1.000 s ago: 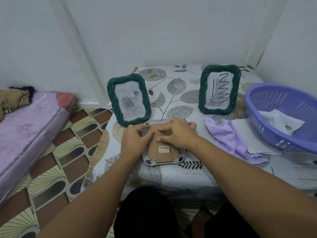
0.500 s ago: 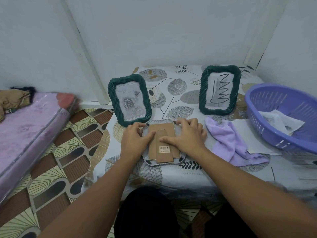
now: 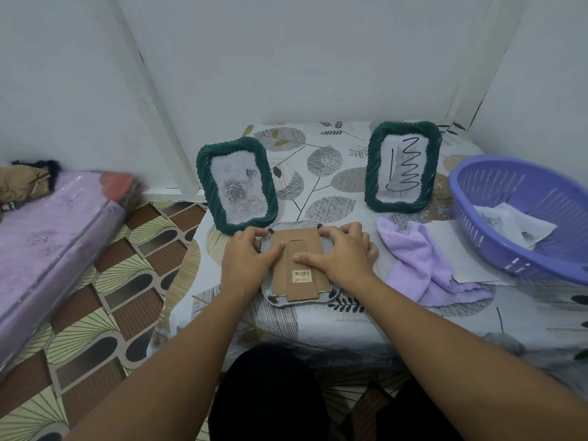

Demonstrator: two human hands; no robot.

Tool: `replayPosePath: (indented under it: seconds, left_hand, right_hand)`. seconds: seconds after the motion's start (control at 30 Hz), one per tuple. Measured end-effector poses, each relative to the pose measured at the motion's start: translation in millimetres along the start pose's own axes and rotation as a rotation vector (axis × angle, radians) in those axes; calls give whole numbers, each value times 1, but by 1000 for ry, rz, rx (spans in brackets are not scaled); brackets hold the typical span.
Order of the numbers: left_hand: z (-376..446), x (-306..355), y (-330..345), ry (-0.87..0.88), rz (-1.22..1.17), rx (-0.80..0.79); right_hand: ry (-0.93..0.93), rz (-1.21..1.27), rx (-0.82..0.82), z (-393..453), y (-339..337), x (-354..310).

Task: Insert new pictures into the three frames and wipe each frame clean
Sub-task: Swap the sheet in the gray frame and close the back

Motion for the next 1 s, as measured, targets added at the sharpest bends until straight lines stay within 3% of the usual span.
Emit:
replayPosePath:
  seconds: [0.7,0.83,1.0]
  left_hand:
    - [-1,3,-2,1,-18,0]
    - [0,2,-2,1,-19,-4]
    - [0,2,-3,-2,-18,1]
  right_hand:
    - [-24,33,10,-1,-4,-2]
    - [-251,44,51,-11,-18,-23]
    - [-450,-46,-163,-25,-3,-42]
Point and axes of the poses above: each hand's wrist, its own z-axis towards the middle knuckle, its own y-axis out of the palm, x = y × z, the point moved 10 cm from there along z, towards the middle knuckle, and after that the axes turned 14 degrees about x, right-handed, at the moved point
